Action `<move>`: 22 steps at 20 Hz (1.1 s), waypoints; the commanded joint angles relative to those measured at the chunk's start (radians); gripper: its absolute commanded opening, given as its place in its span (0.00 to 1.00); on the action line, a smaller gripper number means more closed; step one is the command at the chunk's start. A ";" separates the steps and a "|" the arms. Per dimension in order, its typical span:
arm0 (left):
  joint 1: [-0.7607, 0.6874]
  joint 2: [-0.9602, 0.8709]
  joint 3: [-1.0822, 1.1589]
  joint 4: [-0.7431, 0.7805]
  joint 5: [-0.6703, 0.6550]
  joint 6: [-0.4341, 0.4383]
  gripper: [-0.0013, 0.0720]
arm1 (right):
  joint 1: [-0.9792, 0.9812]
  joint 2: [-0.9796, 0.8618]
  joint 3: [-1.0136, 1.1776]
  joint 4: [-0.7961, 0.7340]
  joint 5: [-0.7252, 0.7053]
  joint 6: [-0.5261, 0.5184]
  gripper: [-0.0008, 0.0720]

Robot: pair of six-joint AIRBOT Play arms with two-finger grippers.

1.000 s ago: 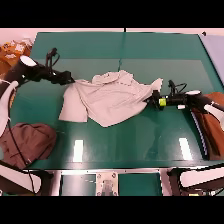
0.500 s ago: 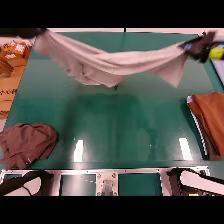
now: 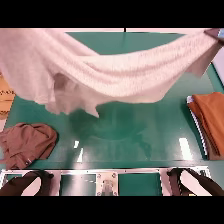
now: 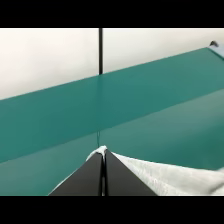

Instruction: Fold the shirts.

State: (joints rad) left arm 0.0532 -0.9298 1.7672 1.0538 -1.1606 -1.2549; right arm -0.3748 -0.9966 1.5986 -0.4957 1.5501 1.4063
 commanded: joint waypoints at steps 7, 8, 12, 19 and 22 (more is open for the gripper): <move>-0.041 -0.394 -0.206 -0.168 0.306 0.212 0.04 | 0.000 -0.152 -0.571 -0.117 -0.390 -0.098 0.03; -0.068 -0.481 -0.207 -0.202 0.349 0.245 0.04 | 0.002 -0.233 -0.607 -0.100 -0.458 -0.139 0.03; -0.194 -0.787 -0.206 -0.293 0.509 0.321 0.04 | 0.001 -0.607 -0.564 0.061 -0.534 -0.283 0.03; -0.183 -0.880 -0.156 -0.303 0.462 0.176 0.86 | -0.056 -0.855 -0.261 0.100 -0.449 -0.307 0.29; -0.085 -0.880 -0.049 -0.298 0.167 0.129 0.83 | -0.175 -0.852 -0.159 0.100 -0.262 -0.258 0.23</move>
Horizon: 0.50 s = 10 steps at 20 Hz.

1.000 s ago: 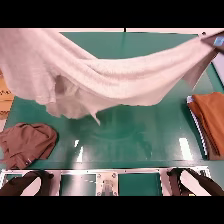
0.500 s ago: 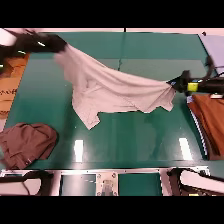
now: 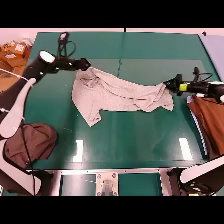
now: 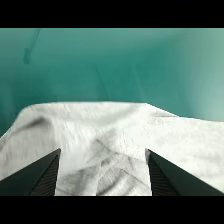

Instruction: Fold the shirts.

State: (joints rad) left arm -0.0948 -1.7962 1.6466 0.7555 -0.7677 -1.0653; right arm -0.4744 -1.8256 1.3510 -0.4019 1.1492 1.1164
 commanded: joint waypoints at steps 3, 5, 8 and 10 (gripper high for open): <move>0.171 -0.013 0.140 0.000 -0.468 -0.105 0.83 | -0.165 -0.016 0.087 -0.031 0.268 0.066 0.17; 0.225 -0.013 0.141 0.002 -0.542 -0.172 0.83 | -0.189 -0.016 0.059 -0.069 0.286 0.080 0.17; 0.273 -0.013 0.141 0.000 -0.638 -0.206 0.07 | -0.192 -0.001 -0.010 -0.087 0.312 0.079 0.03; 0.279 -0.013 0.141 0.001 -0.700 -0.209 0.04 | -0.192 0.042 -0.079 -0.089 0.311 0.080 0.03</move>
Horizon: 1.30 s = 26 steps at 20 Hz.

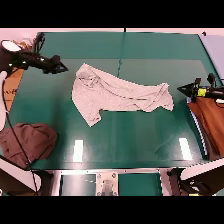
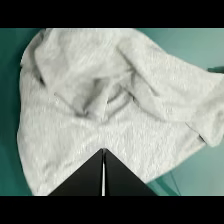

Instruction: Fold the shirts.

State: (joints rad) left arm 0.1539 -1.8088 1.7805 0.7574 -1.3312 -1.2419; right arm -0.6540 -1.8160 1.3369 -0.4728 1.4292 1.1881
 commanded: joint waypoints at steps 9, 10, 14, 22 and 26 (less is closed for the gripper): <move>0.043 0.220 -0.376 0.111 -0.124 -0.005 0.04 | -0.067 0.436 -0.427 -0.270 -0.078 0.024 0.02; 0.061 0.265 -0.470 0.110 -0.086 -0.004 0.04 | -0.072 0.496 -0.477 -0.293 -0.146 0.036 0.03; 0.130 0.292 -0.603 0.109 0.105 -0.126 0.33 | -0.068 0.588 -0.602 -0.271 -0.332 0.038 0.25; 0.005 0.116 -0.605 -0.038 0.375 -0.120 0.87 | -0.048 0.436 -0.605 -0.203 -0.391 -0.039 0.54; -0.048 0.017 -0.604 -0.278 0.425 0.043 0.87 | -0.022 0.389 -0.605 -0.196 -0.412 -0.048 0.55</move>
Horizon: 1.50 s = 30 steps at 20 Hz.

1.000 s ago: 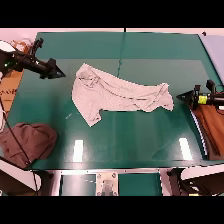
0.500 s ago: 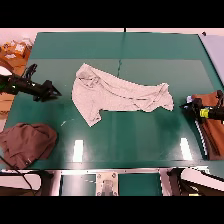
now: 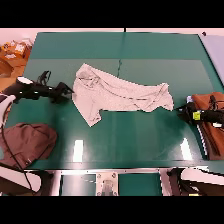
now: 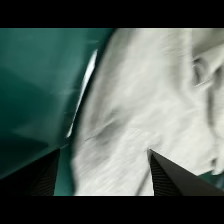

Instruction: Fold the shirts.

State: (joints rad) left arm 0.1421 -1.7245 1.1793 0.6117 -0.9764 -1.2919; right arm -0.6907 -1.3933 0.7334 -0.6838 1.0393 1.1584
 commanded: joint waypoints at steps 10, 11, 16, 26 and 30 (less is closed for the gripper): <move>-0.047 -0.089 0.088 -0.215 0.015 0.234 0.04 | 0.090 -0.138 0.018 0.049 -0.135 -0.018 0.54; -0.047 -0.089 0.104 -0.215 0.004 0.233 0.04 | 0.090 -0.138 0.029 0.054 -0.135 -0.018 0.54; -0.048 -0.089 0.134 -0.216 -0.014 0.227 0.04 | 0.092 -0.144 0.049 0.104 -0.161 -0.014 0.54; -0.044 -0.080 0.137 -0.213 -0.097 0.227 0.04 | 0.188 -0.204 0.121 0.149 0.007 -0.038 0.03; -0.037 0.027 0.230 -0.085 -0.159 0.167 0.04 | 0.158 -0.118 0.224 0.170 0.191 -0.033 0.03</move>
State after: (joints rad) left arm 0.1020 -1.7584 1.3571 0.4461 -1.0863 -1.0790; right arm -0.5198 -1.5669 0.8921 -0.5762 1.0710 1.1271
